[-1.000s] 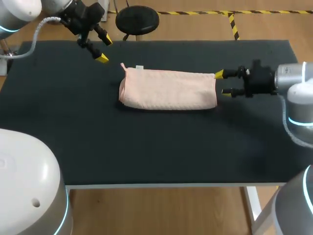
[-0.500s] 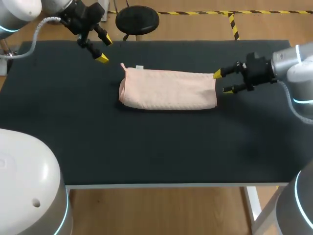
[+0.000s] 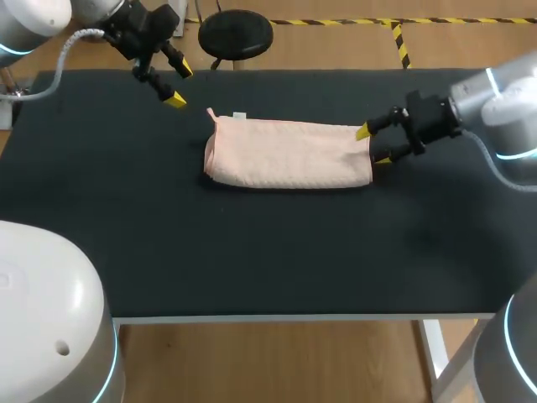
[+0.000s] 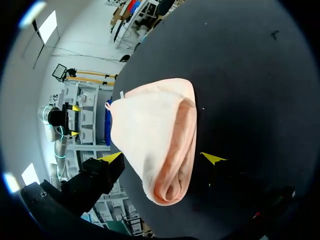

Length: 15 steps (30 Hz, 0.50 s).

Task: Fold the towel

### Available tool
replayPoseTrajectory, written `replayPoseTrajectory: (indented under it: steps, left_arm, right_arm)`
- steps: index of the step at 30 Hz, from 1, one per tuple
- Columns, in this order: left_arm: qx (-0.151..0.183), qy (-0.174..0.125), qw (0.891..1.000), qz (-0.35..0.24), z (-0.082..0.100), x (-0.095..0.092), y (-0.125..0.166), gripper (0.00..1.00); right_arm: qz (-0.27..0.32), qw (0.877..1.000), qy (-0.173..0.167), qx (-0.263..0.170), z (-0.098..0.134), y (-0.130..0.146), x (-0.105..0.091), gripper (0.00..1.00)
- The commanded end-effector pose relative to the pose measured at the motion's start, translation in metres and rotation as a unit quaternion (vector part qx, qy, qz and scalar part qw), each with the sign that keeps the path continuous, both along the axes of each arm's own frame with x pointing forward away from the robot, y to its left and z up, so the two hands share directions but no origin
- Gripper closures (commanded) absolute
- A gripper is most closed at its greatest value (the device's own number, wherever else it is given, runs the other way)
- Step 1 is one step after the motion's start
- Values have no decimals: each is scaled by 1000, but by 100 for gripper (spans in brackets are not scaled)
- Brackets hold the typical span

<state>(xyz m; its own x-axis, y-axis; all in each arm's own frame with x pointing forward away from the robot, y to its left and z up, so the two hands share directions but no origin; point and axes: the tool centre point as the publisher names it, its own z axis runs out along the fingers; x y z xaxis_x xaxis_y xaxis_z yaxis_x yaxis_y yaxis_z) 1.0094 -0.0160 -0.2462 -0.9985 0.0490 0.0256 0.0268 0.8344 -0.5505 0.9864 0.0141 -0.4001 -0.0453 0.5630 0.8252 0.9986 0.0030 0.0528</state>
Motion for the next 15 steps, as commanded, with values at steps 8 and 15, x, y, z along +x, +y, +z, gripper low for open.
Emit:
replayPoseTrajectory:
  steps: [8, 15]
  left_arm:
    - [-1, -1, 1000, -1, -1, 0, 0, 0]
    - [-1, -1, 1000, -1, -1, 0, 0, 0]
  right_arm:
    - [14, 1000, 17, 5, -8, 11, 4, 0]
    - [8, 1000, 21, 13, -13, 20, 2, 0]
